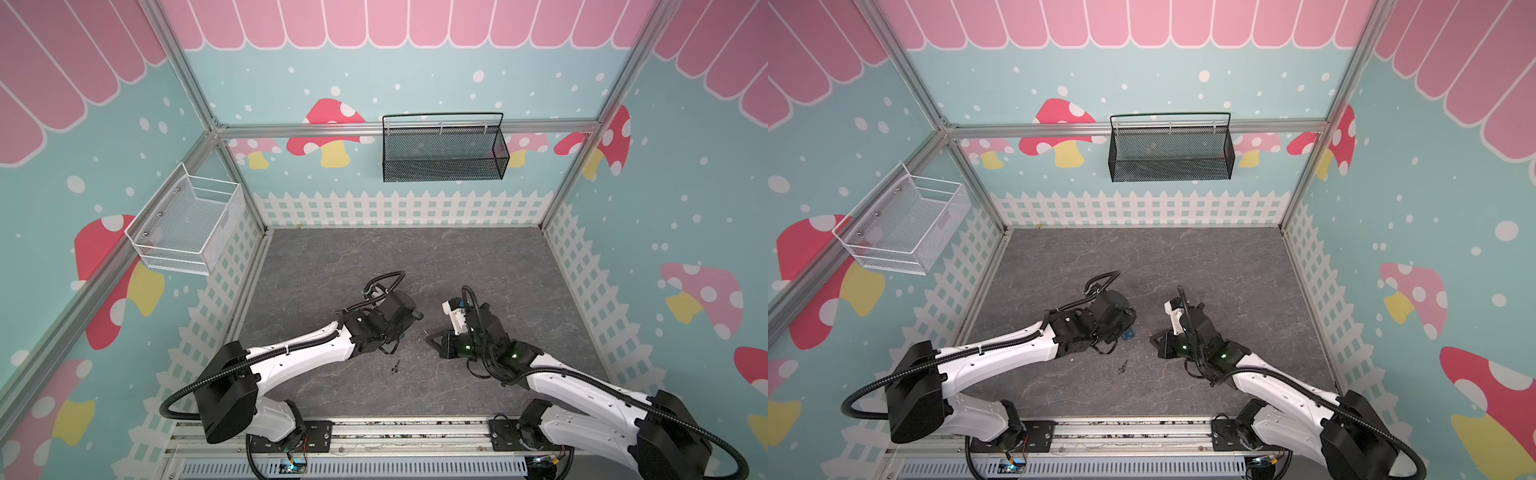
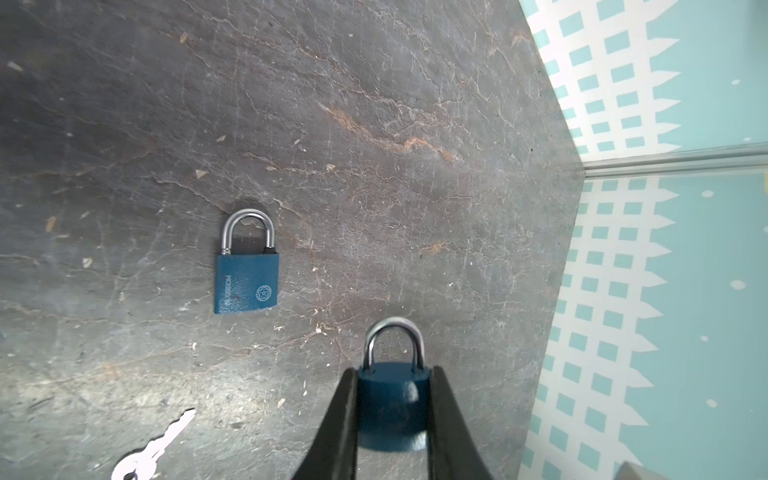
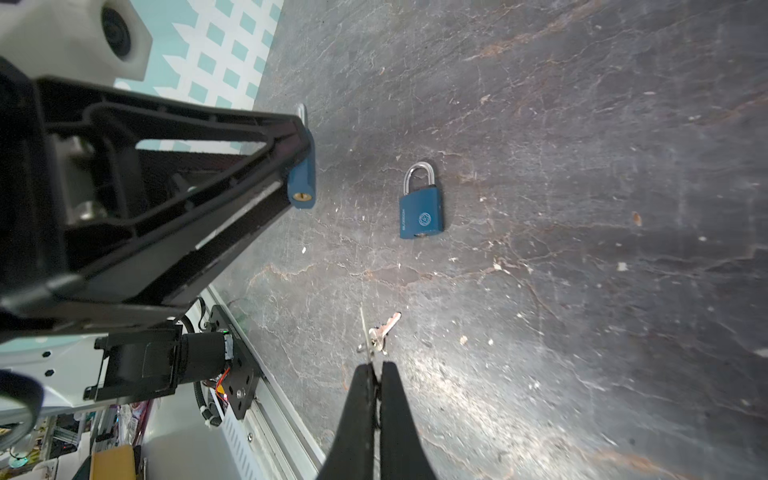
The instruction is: Unlock with the key
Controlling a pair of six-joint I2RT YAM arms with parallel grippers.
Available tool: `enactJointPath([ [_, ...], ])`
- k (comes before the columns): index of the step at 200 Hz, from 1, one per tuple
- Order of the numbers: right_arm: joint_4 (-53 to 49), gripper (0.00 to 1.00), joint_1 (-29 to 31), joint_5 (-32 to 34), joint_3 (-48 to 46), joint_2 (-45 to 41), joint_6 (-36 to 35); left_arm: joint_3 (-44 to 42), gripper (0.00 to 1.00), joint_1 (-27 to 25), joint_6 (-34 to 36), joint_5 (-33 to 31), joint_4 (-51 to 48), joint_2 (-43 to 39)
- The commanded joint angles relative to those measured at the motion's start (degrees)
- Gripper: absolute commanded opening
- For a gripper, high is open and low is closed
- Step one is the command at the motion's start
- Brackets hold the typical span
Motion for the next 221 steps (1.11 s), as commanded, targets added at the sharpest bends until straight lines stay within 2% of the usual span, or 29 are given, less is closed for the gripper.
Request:
enactJointPath([
  [1, 7.56, 0.0, 1.16, 2.47, -0.26, 1.89, 3.9, -0.85, 0.0, 0.26, -4.05, -1.77, 1.25, -1.39],
  [109, 14.44, 0.0, 2.13, -0.43, 2.2, 7.99, 5.29, 0.62, 0.0, -0.66, -2.13, -5.06, 0.11, -1.09],
  [221, 12.96, 0.0, 2.37, 1.31, 3.87, 10.14, 4.87, 0.98, 0.0, -0.85, -1.34, -4.89, 0.01, -1.55],
])
